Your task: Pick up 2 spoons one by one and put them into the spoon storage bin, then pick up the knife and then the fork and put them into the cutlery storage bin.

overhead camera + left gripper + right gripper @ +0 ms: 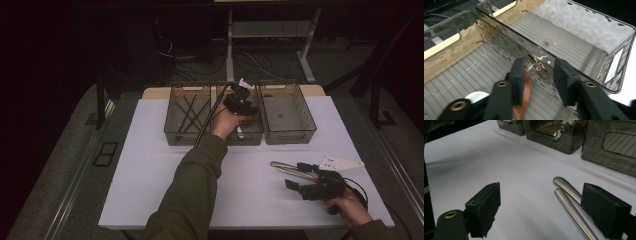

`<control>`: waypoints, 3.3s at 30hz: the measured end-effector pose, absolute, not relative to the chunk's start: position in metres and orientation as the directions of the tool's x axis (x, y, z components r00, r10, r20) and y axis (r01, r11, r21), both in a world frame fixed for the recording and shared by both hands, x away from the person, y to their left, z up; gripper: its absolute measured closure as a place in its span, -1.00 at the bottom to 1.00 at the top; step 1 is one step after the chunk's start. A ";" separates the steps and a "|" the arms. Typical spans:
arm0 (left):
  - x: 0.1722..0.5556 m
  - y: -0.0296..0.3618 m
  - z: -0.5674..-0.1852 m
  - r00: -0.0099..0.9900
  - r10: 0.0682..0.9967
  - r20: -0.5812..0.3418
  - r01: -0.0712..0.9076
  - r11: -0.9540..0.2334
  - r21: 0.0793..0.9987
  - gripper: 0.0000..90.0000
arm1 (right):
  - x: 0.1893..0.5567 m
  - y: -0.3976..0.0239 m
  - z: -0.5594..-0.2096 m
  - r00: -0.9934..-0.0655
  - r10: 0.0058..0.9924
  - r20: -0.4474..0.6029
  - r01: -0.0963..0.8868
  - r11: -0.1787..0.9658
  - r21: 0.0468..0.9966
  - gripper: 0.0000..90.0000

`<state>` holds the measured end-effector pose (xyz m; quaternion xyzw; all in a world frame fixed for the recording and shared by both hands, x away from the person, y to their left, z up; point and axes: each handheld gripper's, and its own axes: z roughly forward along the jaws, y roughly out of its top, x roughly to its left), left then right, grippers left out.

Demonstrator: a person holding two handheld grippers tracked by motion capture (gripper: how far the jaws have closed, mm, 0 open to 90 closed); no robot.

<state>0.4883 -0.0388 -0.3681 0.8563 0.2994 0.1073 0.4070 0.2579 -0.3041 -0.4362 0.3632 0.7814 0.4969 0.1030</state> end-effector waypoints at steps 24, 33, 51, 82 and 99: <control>0.434 0.006 -0.354 0.866 0.498 -0.044 0.309 -0.463 0.830 -0.30 | 0.259 -0.302 -0.436 -0.717 0.671 0.191 0.461 0.250 0.851 -0.65; 0.409 0.026 -0.355 0.876 0.481 -0.034 0.294 -0.478 0.828 -0.38 | 0.259 -0.303 -0.436 -0.713 0.675 0.190 0.462 0.249 0.851 -0.65; 0.362 0.073 -0.378 0.867 0.496 -0.052 0.308 -0.451 0.838 -0.54 | 0.259 -0.303 -0.436 -0.709 0.678 0.194 0.468 0.246 0.849 -0.65; 0.278 0.158 -0.430 0.817 0.567 -0.099 0.357 -0.364 0.860 -1.00 | 0.263 -0.307 -0.430 -0.704 0.687 0.181 0.479 0.270 0.835 -0.65; 0.278 0.156 -0.433 0.825 0.556 -0.102 0.363 -0.382 0.850 -1.00 | 0.275 -0.327 -0.409 -0.710 0.694 0.119 0.479 0.353 0.803 -0.70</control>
